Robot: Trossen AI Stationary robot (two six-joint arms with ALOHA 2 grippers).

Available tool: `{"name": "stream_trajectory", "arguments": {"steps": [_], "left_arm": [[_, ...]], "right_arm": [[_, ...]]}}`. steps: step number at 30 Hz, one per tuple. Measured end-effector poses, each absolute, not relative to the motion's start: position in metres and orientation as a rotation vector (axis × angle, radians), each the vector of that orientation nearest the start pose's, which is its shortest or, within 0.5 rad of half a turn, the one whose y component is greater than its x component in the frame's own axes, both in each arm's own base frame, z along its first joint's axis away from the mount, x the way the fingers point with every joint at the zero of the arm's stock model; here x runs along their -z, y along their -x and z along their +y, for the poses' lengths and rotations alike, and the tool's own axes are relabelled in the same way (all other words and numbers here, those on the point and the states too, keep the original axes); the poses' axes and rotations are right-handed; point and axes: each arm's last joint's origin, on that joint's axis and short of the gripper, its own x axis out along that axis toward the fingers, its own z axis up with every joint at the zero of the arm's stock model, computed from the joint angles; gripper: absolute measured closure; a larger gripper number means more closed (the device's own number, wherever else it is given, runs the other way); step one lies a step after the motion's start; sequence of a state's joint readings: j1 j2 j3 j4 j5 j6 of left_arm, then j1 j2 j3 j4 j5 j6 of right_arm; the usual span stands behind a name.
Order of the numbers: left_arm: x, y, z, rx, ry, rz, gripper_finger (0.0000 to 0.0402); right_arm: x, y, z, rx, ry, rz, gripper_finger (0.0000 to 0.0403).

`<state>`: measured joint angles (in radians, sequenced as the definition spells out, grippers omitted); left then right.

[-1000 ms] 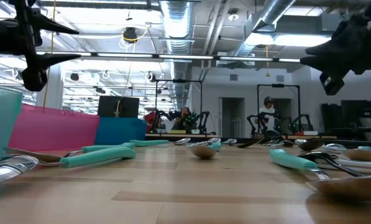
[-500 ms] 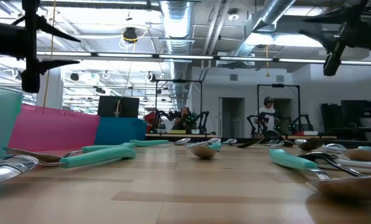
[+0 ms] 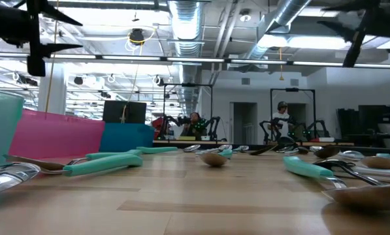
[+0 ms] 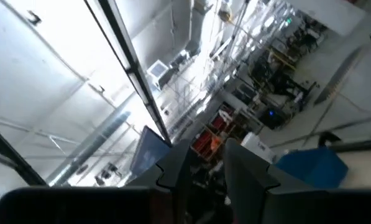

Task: Sort silverware by color (type)
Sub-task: Put the blue patterned spoon into the blue bin

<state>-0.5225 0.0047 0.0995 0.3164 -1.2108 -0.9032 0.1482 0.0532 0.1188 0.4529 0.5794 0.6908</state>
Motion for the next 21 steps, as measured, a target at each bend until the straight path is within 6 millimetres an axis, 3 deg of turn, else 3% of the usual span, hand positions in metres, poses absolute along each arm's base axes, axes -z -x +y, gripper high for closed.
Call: {"name": "stream_trajectory", "arguments": {"steps": [8,21], "left_arm": [[-0.235,-0.066,-0.006,-0.469,1.196,-0.601,0.0207],[-0.266,-0.055,-0.001,-0.366,1.158,-0.617,0.0207]], "right_arm": [[-0.284,-0.058,-0.007,0.266,-0.684,-0.699,0.0282],[-0.357,-0.019,-0.013,0.361,-0.411,-0.629,0.0282]]}}
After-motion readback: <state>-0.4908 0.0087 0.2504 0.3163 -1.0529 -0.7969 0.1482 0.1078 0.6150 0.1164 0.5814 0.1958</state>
